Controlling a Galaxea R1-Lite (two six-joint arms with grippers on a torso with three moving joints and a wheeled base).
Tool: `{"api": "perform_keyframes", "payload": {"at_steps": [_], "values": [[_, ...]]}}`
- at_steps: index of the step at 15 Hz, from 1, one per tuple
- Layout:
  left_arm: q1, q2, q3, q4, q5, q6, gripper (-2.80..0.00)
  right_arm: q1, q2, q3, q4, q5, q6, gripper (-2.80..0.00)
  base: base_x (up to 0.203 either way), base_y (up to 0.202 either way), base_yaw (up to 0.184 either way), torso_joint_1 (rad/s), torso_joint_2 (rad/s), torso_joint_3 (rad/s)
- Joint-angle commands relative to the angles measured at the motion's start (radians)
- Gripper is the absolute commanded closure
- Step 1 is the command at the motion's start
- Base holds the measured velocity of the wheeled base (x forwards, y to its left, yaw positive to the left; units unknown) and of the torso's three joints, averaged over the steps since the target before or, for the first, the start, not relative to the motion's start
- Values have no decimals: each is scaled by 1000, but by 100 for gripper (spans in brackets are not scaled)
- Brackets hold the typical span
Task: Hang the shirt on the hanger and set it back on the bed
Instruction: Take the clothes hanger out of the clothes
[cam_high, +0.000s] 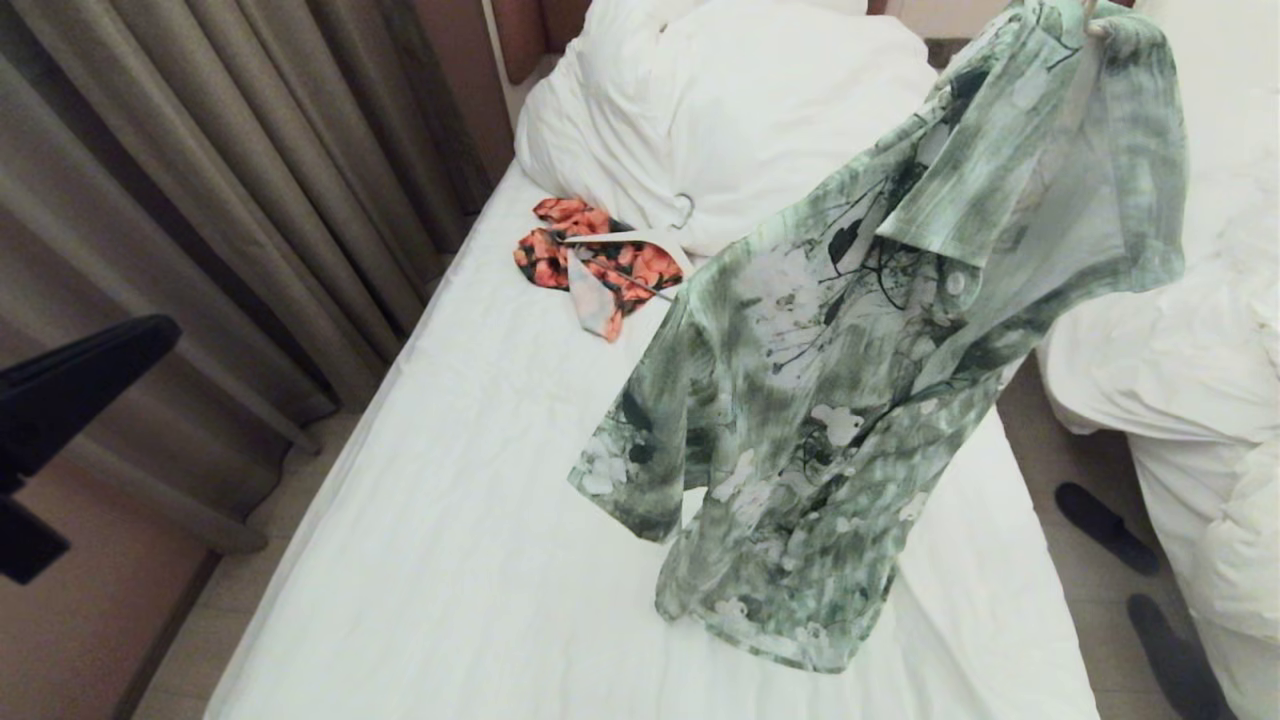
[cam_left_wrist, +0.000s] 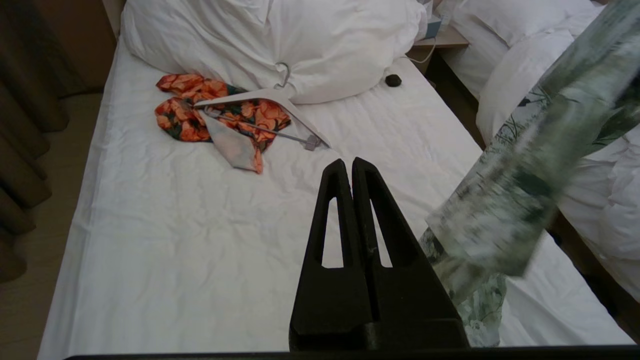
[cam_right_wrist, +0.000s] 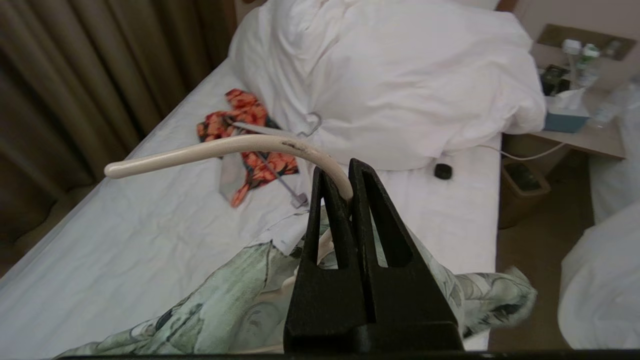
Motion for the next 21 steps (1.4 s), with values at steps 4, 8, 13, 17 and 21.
{"api": "perform_keyframes", "payload": {"at_steps": [4,8,13,17,21], "values": [[0,-10,6,-3,-3,0,0,1,33,-1,-90,-51,-4,0,0,0,0,0,0,0],[0,-2,5,-3,-4,-7,0,4,43,0,-96,-51,-23,0,0,0,0,0,0,0],[0,11,23,-4,-6,-23,0,3,62,10,-96,-51,-17,0,0,0,0,0,0,0],[-7,86,-22,-6,-5,-24,0,4,81,8,-104,-46,-14,0,0,0,0,0,0,0],[-169,245,-168,-12,-4,-45,0,23,116,32,-155,-43,-11,0,0,0,0,0,0,0]]}}
